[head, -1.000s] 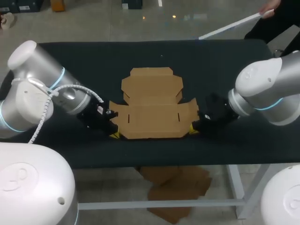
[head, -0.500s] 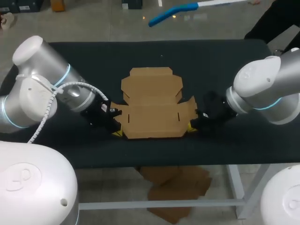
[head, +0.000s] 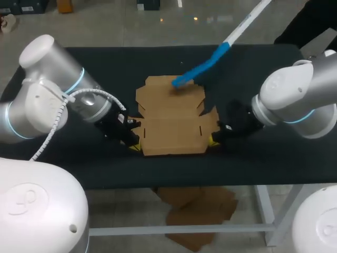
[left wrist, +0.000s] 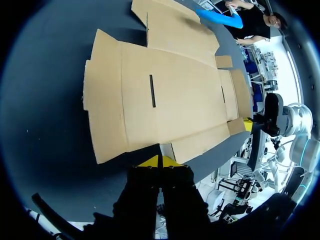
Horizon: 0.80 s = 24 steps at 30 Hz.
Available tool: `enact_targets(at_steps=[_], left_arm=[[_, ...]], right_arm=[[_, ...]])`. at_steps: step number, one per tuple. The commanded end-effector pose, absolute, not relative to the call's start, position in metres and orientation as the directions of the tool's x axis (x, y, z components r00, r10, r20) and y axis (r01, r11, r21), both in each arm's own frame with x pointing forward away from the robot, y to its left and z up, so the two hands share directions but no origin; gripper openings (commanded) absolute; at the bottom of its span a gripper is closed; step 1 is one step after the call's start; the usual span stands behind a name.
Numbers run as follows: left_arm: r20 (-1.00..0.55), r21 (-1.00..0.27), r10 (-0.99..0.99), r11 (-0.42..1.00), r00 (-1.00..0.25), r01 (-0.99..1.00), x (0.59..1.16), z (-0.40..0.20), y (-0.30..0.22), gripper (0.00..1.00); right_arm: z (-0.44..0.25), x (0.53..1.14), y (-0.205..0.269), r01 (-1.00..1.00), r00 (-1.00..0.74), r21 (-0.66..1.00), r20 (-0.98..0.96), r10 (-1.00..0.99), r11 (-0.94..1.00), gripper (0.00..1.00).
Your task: Assemble the packaging by folding the flat box into shape, placing the metal phone stand inside, and closing the box properly
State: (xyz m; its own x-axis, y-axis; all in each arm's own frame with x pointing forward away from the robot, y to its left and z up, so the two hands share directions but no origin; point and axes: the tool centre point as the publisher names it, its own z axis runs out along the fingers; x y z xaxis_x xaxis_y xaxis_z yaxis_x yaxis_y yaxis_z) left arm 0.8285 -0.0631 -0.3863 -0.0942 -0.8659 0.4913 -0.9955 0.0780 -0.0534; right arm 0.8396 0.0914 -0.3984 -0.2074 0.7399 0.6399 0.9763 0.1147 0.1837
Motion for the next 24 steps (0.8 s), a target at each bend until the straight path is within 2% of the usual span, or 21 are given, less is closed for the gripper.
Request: enact_targets(at_steps=[1,16,24], left_arm=[[0.478,-0.049,-0.873,0.086,-0.099,-0.995,0.83,-0.385,-0.069,0.0],[0.471,-0.033,-0.873,0.128,-0.128,-0.991,0.836,-0.388,-0.081,0.0],[0.468,-0.034,-0.874,0.131,-0.132,-0.991,0.835,-0.388,-0.083,0.0]], right_arm=[[-0.398,0.84,0.097,0.976,-0.208,0.183,0.629,0.75,0.117,0.0],[-0.394,0.84,0.102,0.974,-0.215,0.191,0.602,0.769,0.123,0.0],[-0.396,0.84,0.101,0.984,-0.163,0.151,0.588,0.792,0.09,0.0]])
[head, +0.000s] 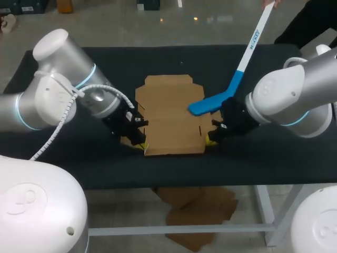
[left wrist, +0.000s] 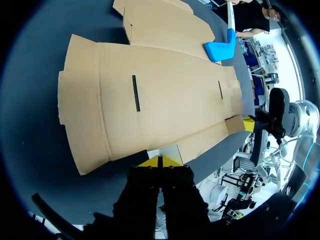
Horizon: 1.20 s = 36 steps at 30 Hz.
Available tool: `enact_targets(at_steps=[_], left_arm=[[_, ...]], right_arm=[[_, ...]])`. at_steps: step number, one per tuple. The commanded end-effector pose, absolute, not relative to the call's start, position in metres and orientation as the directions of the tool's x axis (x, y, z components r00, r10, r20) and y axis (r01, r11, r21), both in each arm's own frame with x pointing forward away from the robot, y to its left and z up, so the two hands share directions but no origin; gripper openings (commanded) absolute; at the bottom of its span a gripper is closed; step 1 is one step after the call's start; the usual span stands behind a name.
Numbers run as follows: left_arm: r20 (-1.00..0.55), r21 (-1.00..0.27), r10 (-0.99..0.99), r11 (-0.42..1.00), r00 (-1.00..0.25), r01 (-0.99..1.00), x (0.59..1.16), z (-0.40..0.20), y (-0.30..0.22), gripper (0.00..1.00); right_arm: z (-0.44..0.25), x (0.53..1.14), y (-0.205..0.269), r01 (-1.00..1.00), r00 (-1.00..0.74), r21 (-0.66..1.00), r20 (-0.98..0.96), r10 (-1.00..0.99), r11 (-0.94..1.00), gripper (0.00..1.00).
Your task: Assemble the packaging by folding the flat box into shape, placing the metal phone stand inside, and closing the box properly
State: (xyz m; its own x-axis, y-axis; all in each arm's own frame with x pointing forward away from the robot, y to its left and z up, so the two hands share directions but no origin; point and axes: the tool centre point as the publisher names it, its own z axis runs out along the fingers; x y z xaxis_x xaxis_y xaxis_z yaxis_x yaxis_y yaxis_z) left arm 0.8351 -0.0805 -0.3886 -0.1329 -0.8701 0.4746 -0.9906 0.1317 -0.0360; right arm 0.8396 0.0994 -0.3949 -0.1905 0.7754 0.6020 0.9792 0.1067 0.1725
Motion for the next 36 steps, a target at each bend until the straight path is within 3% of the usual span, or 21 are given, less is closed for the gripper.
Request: enact_targets(at_steps=[1,36], left_arm=[[0.467,-0.034,-0.874,0.131,-0.132,-0.991,0.835,-0.388,-0.083,0.0],[0.412,-0.074,-0.9,0.123,-0.142,-0.99,0.822,-0.39,-0.101,0.0]], right_arm=[[-0.396,0.84,0.101,0.985,-0.163,0.15,0.589,0.791,0.091,0.0],[-0.399,0.84,0.121,0.994,-0.084,0.106,0.484,0.871,0.037,0.0]])
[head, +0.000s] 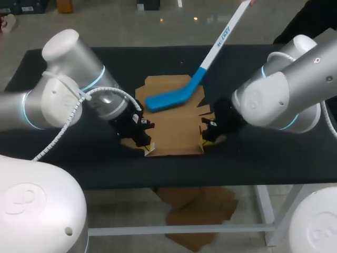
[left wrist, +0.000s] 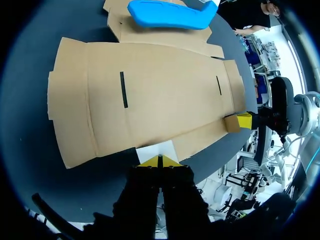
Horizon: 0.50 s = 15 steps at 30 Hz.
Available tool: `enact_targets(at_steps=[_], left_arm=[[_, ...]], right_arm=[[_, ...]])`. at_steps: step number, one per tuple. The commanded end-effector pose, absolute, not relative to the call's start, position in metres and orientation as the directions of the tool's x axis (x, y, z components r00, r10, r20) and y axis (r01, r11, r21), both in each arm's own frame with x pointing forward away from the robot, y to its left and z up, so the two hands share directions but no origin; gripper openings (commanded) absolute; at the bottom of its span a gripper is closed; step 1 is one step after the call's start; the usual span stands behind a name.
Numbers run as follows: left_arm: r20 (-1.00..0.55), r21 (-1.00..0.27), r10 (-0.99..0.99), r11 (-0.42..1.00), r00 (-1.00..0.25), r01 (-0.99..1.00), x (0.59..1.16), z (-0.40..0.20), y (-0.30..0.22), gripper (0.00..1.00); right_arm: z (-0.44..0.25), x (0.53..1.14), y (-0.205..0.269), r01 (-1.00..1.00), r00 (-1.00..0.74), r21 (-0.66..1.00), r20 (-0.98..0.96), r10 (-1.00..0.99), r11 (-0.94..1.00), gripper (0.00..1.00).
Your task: Assemble the packaging by folding the flat box into shape, placing the metal phone stand inside, and closing the box properly
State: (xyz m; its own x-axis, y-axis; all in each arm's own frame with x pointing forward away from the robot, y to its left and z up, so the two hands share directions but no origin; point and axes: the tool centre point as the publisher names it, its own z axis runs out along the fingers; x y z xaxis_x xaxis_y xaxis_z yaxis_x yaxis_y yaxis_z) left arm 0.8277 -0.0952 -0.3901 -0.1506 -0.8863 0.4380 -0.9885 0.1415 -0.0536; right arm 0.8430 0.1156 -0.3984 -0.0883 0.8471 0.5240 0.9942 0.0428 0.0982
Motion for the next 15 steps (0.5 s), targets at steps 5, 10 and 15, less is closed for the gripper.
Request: enact_targets(at_steps=[5,10,15], left_arm=[[0.374,-0.112,-0.92,0.08,-0.117,-0.99,0.819,-0.392,-0.105,0.0],[0.372,-0.114,-0.921,0.08,-0.118,-0.99,0.818,-0.394,-0.106,0.0],[0.37,-0.116,-0.922,0.072,-0.111,-0.991,0.82,-0.398,-0.107,0.0]], right_arm=[[-0.402,0.837,0.125,0.993,-0.082,0.11,0.466,0.881,0.035,0.0],[-0.405,0.835,0.129,0.993,-0.086,0.108,0.442,0.893,0.042,0.0],[-0.411,0.833,0.13,0.994,-0.087,0.103,0.435,0.896,0.046,0.0]])
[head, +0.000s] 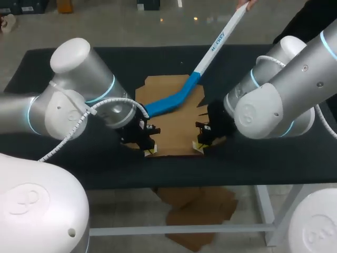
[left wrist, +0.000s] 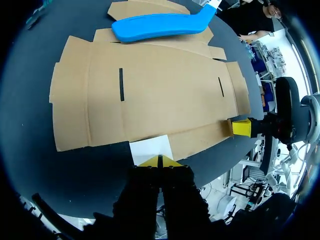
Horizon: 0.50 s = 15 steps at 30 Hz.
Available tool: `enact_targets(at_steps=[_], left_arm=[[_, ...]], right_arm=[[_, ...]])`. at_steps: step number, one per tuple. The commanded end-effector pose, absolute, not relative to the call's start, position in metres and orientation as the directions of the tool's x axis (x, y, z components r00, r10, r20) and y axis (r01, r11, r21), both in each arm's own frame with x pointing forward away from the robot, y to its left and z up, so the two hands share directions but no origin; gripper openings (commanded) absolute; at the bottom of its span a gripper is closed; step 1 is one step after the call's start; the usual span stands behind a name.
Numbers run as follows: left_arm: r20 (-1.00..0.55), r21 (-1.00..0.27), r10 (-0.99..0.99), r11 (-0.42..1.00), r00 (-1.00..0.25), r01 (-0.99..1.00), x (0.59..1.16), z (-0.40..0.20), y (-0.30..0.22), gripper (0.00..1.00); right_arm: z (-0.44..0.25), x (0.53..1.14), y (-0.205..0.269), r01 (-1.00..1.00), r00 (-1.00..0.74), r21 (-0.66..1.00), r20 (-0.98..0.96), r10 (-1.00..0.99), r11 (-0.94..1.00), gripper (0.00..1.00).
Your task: Assemble the packaging by folding the flat box into shape, placing the metal phone stand inside, and closing the box properly
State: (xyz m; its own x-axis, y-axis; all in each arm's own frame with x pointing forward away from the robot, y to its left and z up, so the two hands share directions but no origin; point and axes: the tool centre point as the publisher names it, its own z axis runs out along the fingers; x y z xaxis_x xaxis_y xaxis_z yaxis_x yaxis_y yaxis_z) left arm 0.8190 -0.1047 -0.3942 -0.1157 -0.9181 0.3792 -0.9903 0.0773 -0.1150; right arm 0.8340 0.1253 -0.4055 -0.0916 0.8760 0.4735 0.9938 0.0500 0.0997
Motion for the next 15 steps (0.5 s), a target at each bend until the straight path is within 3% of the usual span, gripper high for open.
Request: enact_targets(at_steps=[1,15], left_arm=[[0.37,-0.116,-0.922,0.071,-0.11,-0.991,0.82,-0.398,-0.107,0.0],[0.321,-0.159,-0.944,0.021,-0.072,-0.987,0.824,-0.41,-0.111,0.0]], right_arm=[[-0.413,0.833,0.13,0.994,-0.085,0.1,0.434,0.897,0.046,0.0],[-0.426,0.828,0.136,0.995,-0.05,0.095,0.358,0.932,0.017,0.0]])
